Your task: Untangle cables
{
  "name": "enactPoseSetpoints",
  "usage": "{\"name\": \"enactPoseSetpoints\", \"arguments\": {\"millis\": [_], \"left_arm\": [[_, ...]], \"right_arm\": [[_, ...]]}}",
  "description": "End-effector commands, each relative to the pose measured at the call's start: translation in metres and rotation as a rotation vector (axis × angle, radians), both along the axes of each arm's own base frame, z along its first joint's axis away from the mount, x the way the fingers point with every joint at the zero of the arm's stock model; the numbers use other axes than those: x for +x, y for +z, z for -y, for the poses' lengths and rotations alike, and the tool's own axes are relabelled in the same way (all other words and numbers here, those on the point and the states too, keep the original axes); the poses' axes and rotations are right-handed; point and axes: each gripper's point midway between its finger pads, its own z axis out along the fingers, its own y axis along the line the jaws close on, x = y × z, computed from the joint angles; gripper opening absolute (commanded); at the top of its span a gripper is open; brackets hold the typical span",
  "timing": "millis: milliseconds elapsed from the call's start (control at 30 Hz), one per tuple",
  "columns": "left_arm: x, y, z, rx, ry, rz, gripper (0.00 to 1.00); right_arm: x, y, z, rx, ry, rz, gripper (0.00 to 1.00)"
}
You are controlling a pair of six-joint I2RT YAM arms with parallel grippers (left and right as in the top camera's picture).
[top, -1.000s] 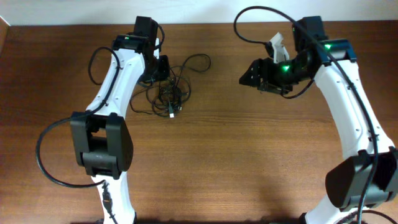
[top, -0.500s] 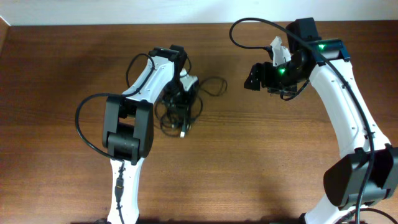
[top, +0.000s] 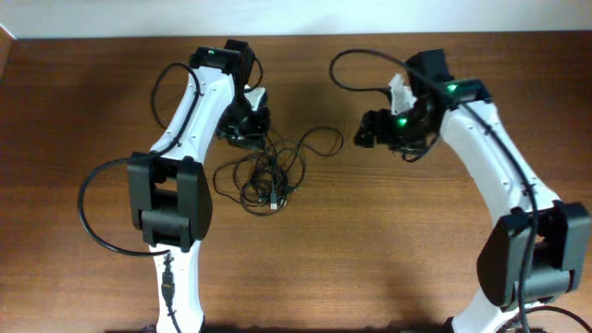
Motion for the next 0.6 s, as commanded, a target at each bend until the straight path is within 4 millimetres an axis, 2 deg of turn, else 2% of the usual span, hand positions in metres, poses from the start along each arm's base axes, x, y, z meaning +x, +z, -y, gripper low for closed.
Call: {"name": "enactPoseSetpoints", "arguments": {"millis": [0,133,200,300,467,567], "left_arm": [[0.006,0.005,-0.017,0.074,0.118,0.017,0.37],[0.011,-0.004,-0.021,0.076,0.152,0.026,0.49],[0.004,-0.017,-0.021,0.082,0.149,0.0,0.49],[-0.005,-0.03,-0.023,0.092,0.147,-0.035,0.5],[-0.013,-0.041,-0.024,0.098,0.146,-0.059,0.49],[-0.013,-0.041,-0.024,0.098,0.146,-0.059,0.49]], "right_arm": [[0.003,-0.03,-0.004,-0.125,-0.075,0.031,0.84],[0.025,-0.051,-0.021,-0.246,-0.072,0.182,0.83],[0.035,-0.062,-0.03,-0.287,-0.066,0.228,0.83],[0.04,-0.077,-0.036,-0.288,-0.059,0.229,0.83],[0.045,-0.115,-0.001,-0.494,-0.131,0.213,0.83],[0.041,-0.125,0.012,-0.566,-0.138,0.192,0.83]]}}
